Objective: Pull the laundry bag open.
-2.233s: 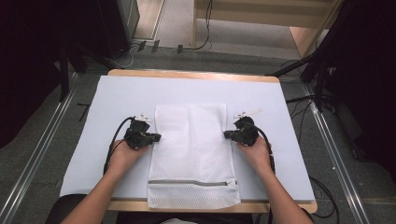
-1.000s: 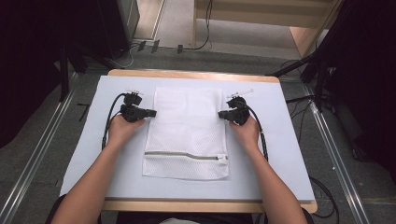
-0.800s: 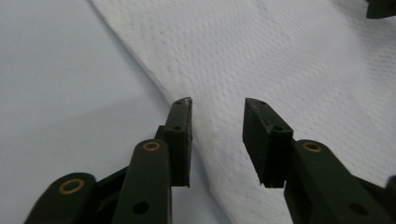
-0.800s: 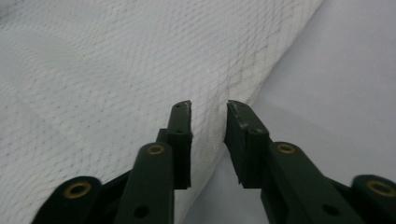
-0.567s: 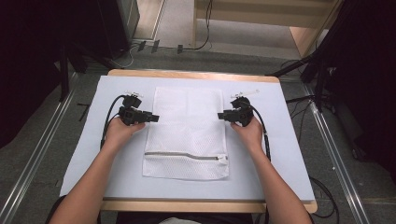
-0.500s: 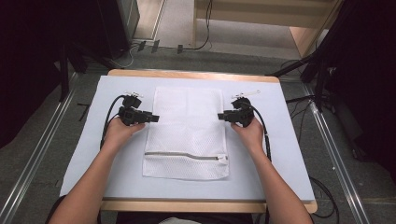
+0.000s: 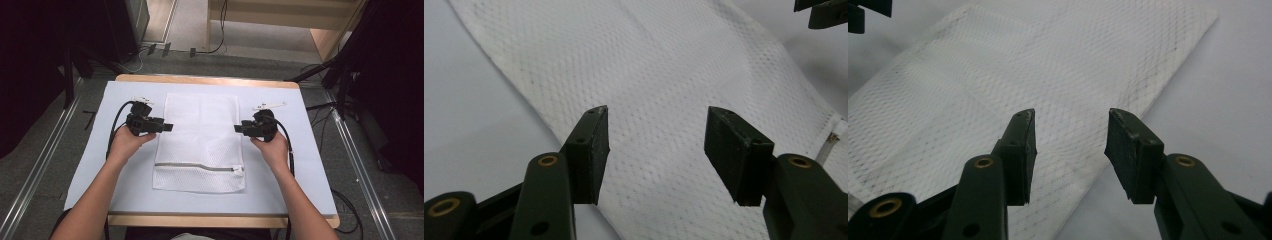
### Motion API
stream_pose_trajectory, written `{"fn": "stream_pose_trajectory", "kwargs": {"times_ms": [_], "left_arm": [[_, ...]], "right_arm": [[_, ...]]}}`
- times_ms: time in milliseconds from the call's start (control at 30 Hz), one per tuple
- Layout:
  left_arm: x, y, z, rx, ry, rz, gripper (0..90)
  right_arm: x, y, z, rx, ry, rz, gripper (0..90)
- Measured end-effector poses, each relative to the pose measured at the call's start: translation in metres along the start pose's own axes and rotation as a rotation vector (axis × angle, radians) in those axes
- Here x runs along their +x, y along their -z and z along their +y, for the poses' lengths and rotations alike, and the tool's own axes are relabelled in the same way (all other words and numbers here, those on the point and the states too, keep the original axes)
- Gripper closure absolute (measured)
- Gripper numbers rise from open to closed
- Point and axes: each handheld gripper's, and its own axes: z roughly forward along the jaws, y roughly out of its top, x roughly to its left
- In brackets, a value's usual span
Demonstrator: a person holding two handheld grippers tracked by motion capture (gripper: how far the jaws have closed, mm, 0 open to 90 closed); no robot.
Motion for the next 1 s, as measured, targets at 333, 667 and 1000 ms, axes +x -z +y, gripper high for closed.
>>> {"fn": "stream_pose_trajectory", "kwargs": {"times_ms": [333, 667, 1000], "left_arm": [[-0.014, -0.003, 0.0, 0.023, -0.03, -0.026, 39.4], [-0.046, -0.008, -0.001, 0.051, -0.079, -0.041, 40.0], [-0.067, -0.012, -0.01, 0.036, -0.1, -0.083, 40.4]], "right_arm": [[0.012, 0.012, -0.014, 0.02, 0.024, 0.02, 55.6], [0.028, 0.028, -0.028, 0.036, 0.07, 0.049, 59.8], [0.038, 0.029, -0.043, 0.071, 0.084, 0.069, 70.6]]}}
